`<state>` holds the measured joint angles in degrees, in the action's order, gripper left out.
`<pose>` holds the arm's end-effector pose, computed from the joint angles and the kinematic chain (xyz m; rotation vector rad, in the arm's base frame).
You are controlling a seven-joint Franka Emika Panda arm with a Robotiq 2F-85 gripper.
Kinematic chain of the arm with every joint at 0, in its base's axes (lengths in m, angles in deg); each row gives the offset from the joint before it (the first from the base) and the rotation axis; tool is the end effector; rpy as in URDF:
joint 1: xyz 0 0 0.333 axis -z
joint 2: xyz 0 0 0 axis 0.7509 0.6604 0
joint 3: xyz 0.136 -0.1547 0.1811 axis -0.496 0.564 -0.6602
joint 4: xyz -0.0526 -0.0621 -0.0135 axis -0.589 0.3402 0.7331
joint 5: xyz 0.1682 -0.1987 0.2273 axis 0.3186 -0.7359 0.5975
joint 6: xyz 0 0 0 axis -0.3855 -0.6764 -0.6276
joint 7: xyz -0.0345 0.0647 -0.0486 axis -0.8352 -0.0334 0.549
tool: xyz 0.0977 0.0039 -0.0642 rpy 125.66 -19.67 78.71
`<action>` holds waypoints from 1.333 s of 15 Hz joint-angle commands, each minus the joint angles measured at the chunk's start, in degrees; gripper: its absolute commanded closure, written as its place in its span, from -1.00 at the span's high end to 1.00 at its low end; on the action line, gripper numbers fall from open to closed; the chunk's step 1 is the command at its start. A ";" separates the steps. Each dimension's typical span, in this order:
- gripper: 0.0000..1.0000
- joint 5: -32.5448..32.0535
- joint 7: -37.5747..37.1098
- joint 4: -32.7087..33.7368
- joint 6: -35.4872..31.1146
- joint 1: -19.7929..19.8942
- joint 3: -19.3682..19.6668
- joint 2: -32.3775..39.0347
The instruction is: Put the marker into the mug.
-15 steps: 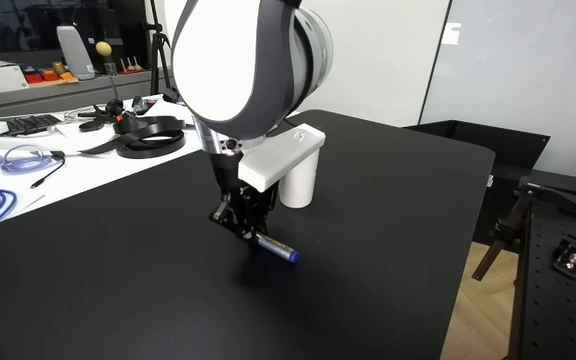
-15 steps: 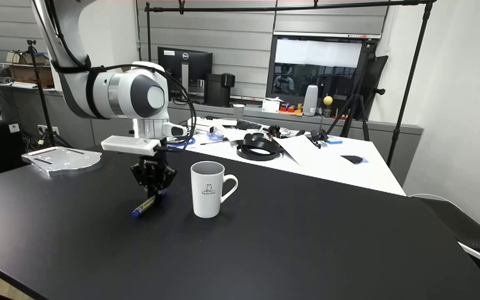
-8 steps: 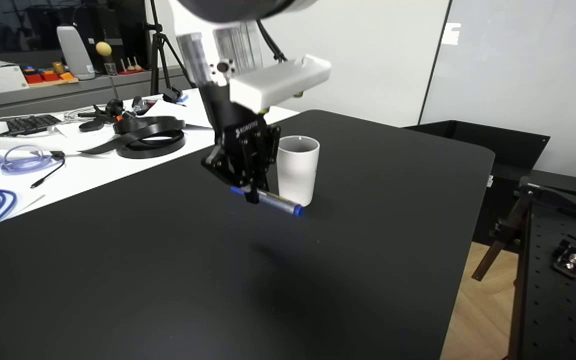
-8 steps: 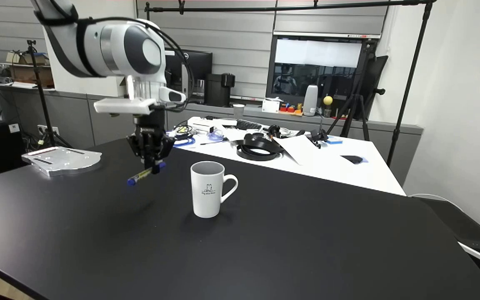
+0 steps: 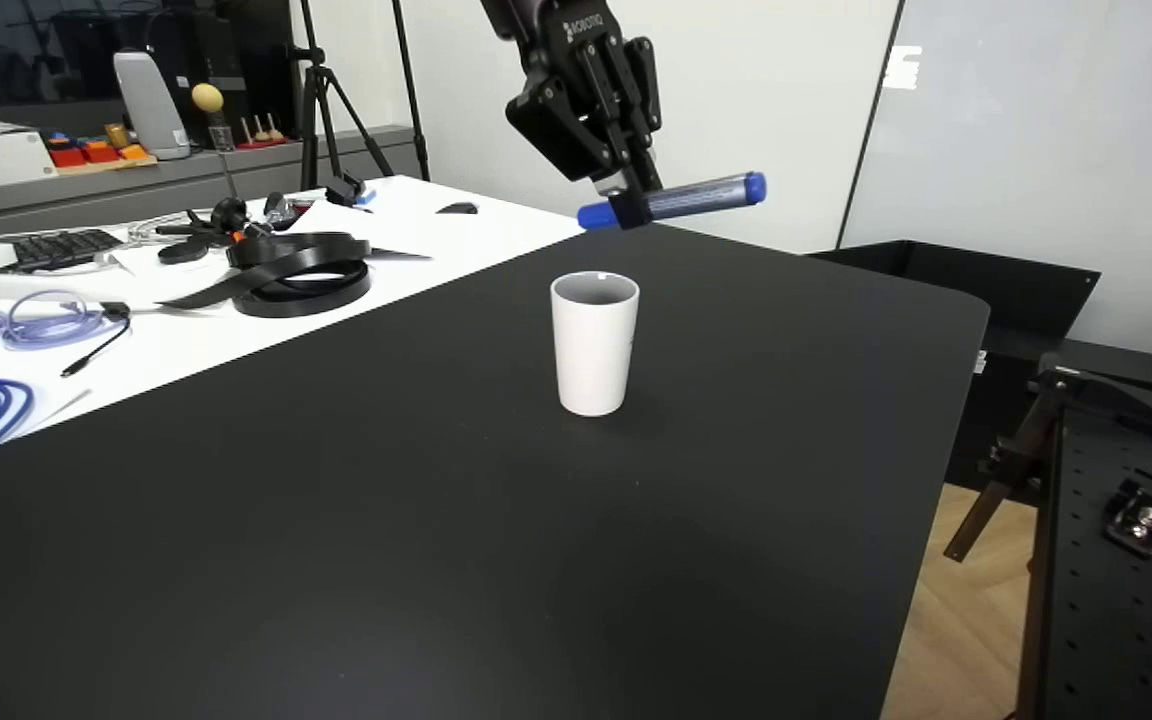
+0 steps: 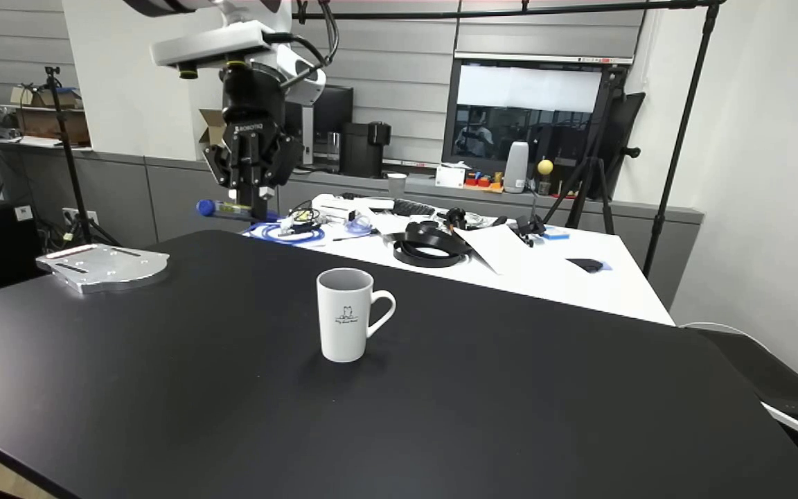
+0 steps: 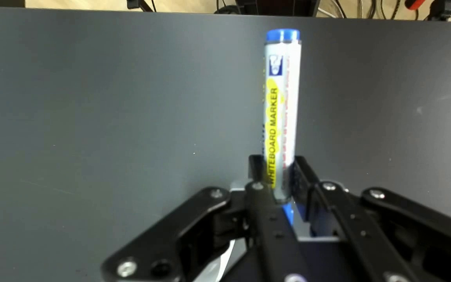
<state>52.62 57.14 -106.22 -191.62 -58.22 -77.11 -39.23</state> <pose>0.4662 0.0608 0.2942 2.8720 0.1519 -0.5639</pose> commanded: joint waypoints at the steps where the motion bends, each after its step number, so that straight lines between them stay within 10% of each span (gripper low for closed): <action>1: -0.59 -0.19 -0.17 0.01 -0.31 1.71 -1.68 0.09; 3: -0.59 -0.17 -0.19 -0.29 -0.60 1.68 -2.10 0.31; 4: -0.90 -0.16 -0.19 -0.31 -0.65 1.63 -2.27 0.44; 20: -0.90 -3.02 9.46 26.38 27.12 8.82 0.51 20.81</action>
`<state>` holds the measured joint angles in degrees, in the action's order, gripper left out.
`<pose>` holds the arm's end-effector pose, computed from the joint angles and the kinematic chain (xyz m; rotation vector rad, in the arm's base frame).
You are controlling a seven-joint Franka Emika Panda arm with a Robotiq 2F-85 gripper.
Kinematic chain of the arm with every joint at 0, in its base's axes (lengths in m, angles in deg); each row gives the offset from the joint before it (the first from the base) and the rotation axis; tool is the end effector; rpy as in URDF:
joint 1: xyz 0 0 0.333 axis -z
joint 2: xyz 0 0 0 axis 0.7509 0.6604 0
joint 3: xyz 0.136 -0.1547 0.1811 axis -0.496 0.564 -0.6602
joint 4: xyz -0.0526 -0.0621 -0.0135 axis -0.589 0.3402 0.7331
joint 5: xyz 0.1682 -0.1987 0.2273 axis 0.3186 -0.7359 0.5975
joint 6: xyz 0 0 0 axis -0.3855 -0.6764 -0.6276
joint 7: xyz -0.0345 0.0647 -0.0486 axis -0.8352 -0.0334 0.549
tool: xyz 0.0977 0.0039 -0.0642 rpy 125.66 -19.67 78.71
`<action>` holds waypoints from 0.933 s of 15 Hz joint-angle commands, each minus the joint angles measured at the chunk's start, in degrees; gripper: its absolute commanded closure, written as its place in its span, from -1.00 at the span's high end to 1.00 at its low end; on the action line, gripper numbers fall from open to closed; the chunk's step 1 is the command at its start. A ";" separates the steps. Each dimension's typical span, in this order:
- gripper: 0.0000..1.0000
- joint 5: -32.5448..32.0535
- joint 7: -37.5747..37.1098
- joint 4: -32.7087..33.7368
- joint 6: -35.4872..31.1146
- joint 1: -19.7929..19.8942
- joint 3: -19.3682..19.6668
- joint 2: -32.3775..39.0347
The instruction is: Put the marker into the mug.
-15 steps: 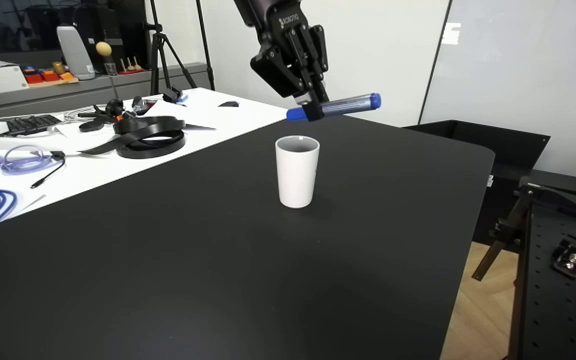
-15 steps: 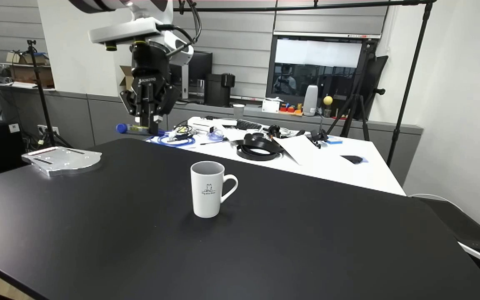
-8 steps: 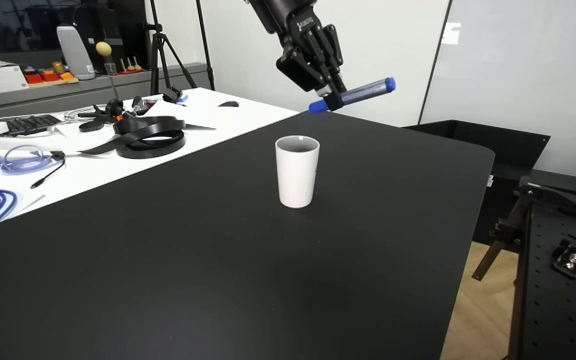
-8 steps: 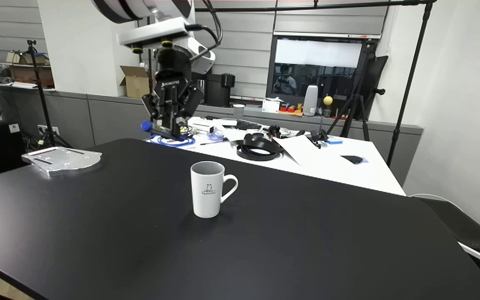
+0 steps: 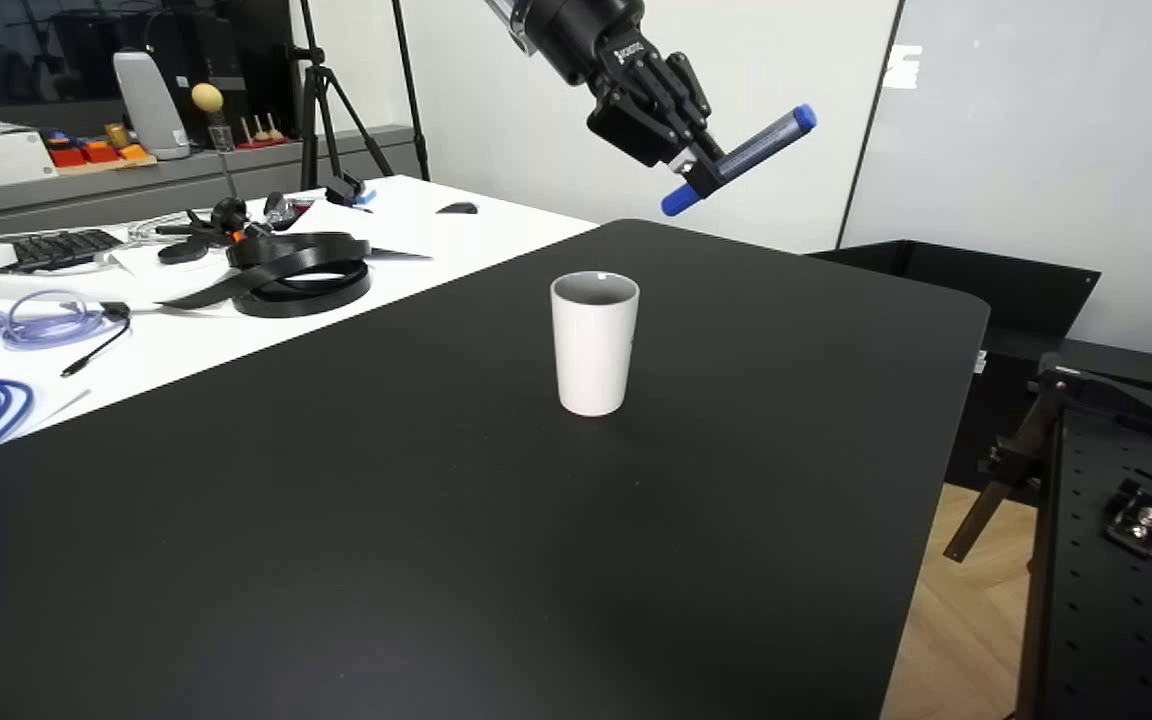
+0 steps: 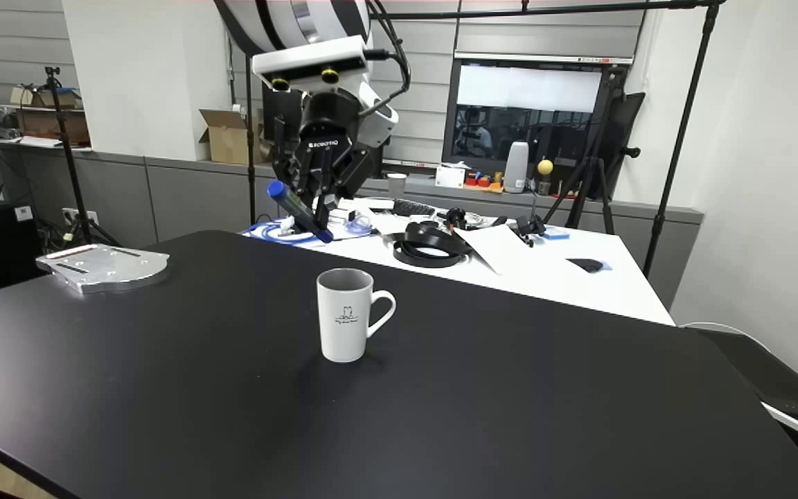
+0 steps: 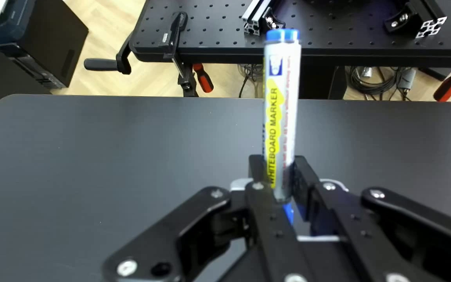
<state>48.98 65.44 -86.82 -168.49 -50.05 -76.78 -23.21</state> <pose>0.4960 -0.0227 0.2669 2.6992 0.1142 -1.0761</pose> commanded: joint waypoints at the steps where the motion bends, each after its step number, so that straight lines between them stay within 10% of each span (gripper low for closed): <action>1: -0.90 0.56 1.31 8.35 4.23 0.76 0.15 5.96; 14: -0.90 0.39 4.31 24.06 8.58 0.45 -0.20 20.50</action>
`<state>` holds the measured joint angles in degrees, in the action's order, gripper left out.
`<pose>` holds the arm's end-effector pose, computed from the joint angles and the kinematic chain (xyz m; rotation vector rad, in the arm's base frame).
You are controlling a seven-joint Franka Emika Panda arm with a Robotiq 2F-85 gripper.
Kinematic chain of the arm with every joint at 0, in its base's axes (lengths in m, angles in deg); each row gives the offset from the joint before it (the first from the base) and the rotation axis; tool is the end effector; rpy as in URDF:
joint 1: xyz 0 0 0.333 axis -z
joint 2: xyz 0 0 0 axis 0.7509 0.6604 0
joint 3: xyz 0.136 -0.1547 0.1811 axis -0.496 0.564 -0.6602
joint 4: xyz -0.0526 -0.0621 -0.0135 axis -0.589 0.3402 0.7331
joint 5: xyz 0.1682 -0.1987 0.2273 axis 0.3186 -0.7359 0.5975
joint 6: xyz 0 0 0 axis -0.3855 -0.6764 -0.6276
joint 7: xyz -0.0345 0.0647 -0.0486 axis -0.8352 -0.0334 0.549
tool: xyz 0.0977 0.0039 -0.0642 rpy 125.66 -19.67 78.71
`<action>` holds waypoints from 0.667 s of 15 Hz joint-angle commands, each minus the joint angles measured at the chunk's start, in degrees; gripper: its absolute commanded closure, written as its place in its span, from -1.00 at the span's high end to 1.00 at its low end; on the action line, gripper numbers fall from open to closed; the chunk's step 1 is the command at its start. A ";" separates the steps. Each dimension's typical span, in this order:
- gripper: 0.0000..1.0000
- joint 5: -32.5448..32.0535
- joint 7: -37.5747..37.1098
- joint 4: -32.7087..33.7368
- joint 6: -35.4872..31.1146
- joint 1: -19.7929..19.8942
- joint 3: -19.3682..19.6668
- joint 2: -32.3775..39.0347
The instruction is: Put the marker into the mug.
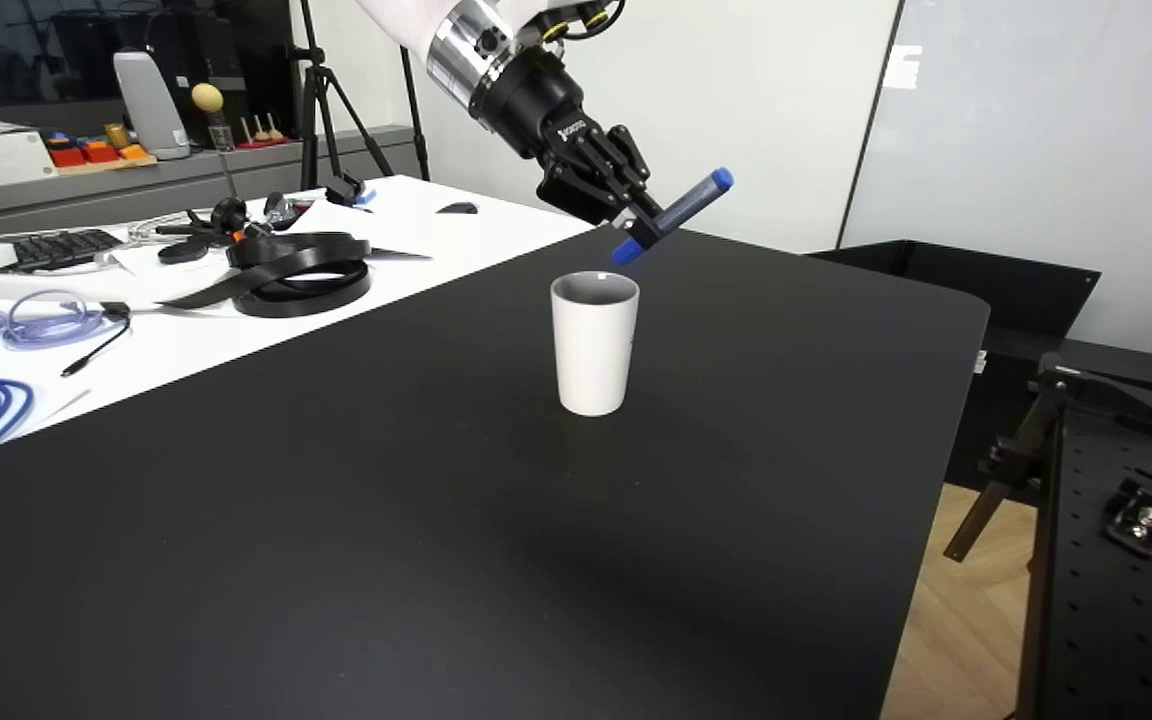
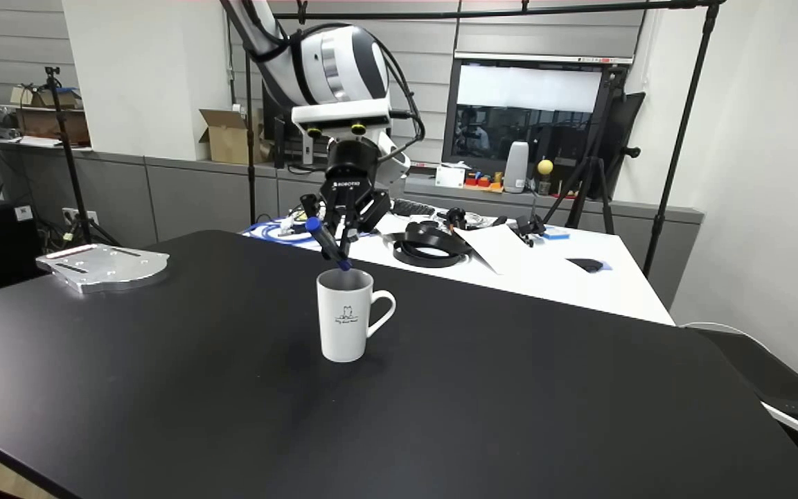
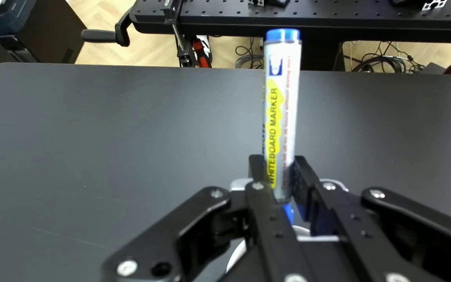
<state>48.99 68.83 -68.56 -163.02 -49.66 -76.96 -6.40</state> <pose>0.5423 -0.0254 0.2120 2.6723 0.1692 -1.1874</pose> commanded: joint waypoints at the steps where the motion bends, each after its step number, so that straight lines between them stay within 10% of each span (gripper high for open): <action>1: -0.90 0.44 1.04 6.84 3.51 0.03 -0.03 4.56; 8: -0.90 -0.09 1.92 14.15 6.10 -0.63 0.08 10.32; 10: -0.05 -0.36 2.24 16.01 6.64 -0.88 0.11 11.68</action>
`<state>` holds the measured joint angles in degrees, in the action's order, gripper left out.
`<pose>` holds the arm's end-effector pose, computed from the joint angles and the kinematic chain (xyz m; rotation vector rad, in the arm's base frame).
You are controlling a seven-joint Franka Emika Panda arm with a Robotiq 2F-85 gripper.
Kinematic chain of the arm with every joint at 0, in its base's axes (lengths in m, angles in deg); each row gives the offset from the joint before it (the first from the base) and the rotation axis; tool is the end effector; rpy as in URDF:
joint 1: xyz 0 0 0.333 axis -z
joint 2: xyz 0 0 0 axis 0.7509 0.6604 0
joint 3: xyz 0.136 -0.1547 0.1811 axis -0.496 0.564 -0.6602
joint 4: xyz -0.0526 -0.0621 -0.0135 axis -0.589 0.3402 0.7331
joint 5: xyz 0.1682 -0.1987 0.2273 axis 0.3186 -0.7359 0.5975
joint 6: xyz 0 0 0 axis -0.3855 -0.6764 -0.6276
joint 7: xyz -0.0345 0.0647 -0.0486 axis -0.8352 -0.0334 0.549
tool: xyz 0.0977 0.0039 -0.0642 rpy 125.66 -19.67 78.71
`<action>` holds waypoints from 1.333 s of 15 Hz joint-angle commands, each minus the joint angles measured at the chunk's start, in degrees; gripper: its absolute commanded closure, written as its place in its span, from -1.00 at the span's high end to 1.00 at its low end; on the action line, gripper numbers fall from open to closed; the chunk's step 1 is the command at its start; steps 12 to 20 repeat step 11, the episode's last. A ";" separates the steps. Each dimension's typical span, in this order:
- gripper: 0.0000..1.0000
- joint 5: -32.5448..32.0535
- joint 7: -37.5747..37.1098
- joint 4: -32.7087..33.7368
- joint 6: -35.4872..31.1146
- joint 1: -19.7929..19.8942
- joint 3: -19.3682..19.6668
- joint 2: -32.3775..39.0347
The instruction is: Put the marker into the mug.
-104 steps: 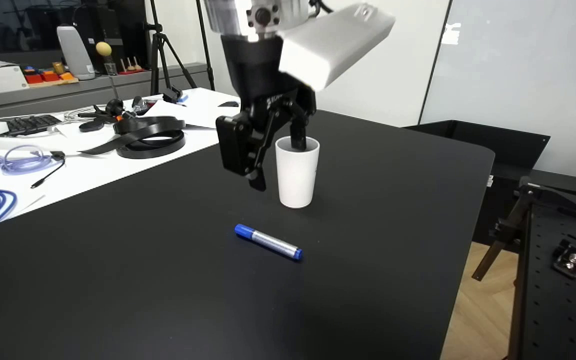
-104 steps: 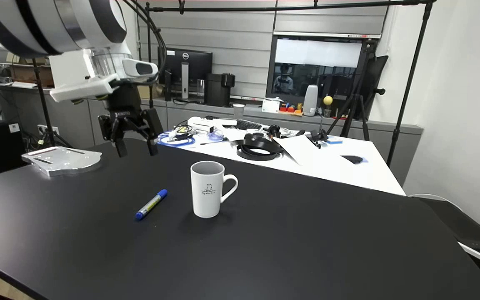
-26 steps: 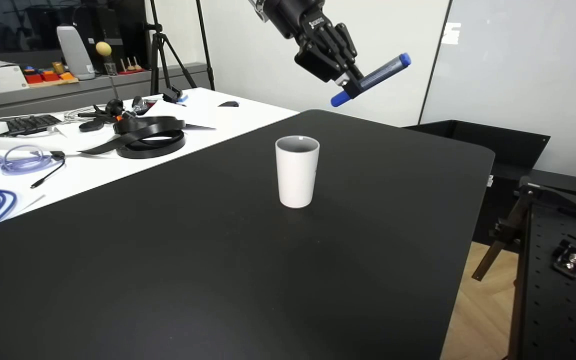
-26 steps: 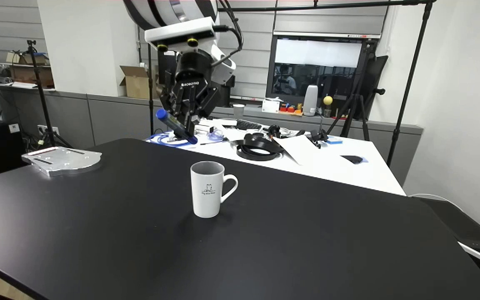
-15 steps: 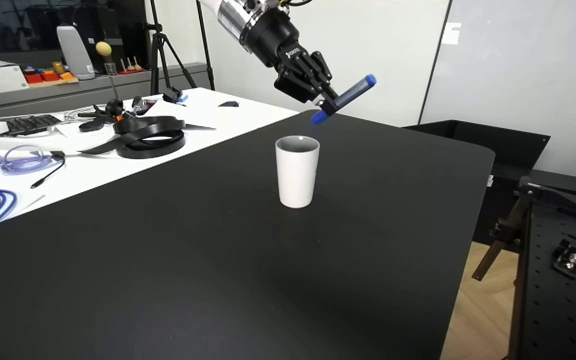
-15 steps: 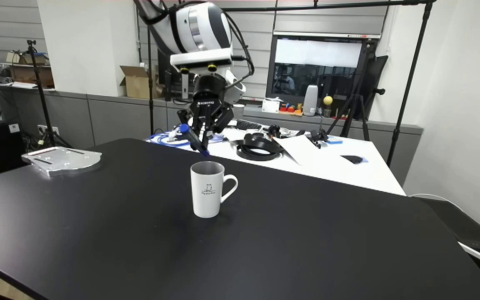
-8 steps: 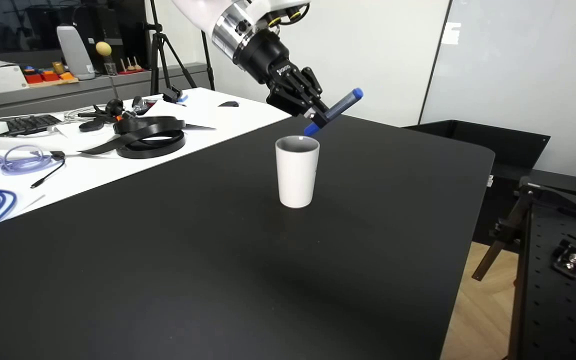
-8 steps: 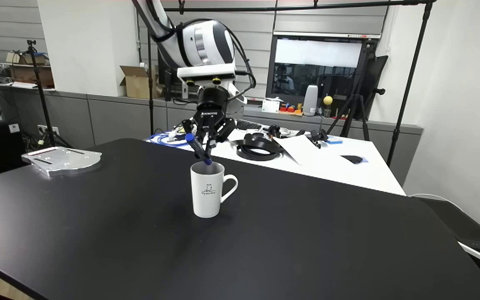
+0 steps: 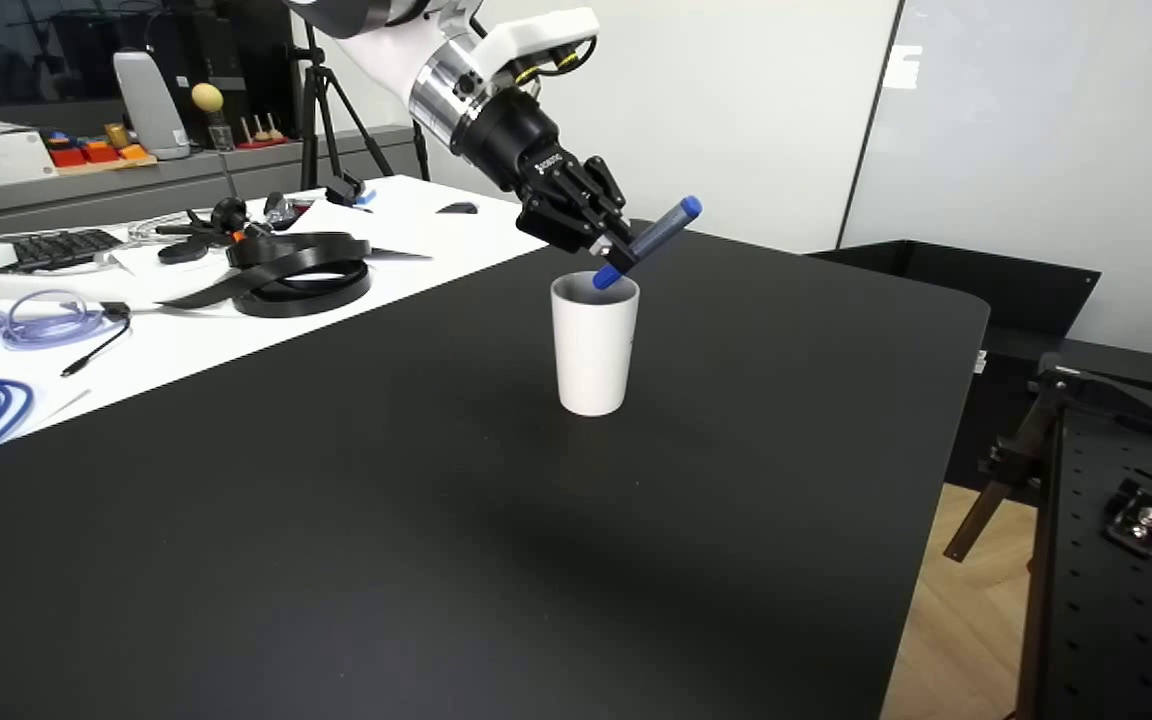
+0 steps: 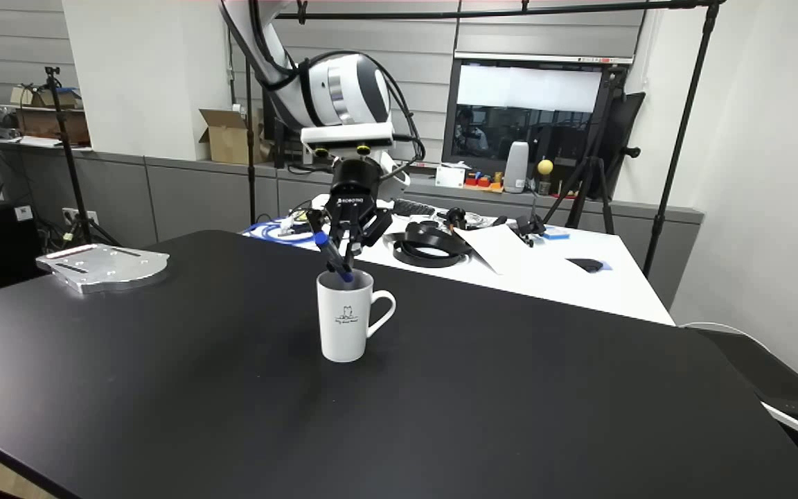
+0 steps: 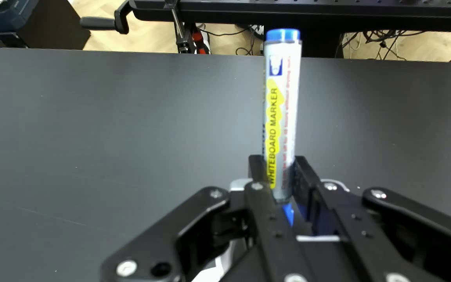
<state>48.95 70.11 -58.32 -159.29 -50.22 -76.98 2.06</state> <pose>0.5605 -0.0203 0.1855 2.6513 0.1960 -1.2355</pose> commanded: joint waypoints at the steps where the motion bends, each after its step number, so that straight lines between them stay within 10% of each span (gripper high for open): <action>1: 0.06 -0.62 1.24 6.45 2.82 -0.48 0.13 3.73; 8: 0.97 0.17 -0.20 9.05 2.95 -1.18 0.37 3.92; 20: 1.00 -1.14 -2.32 4.65 -1.89 -2.09 0.75 -1.29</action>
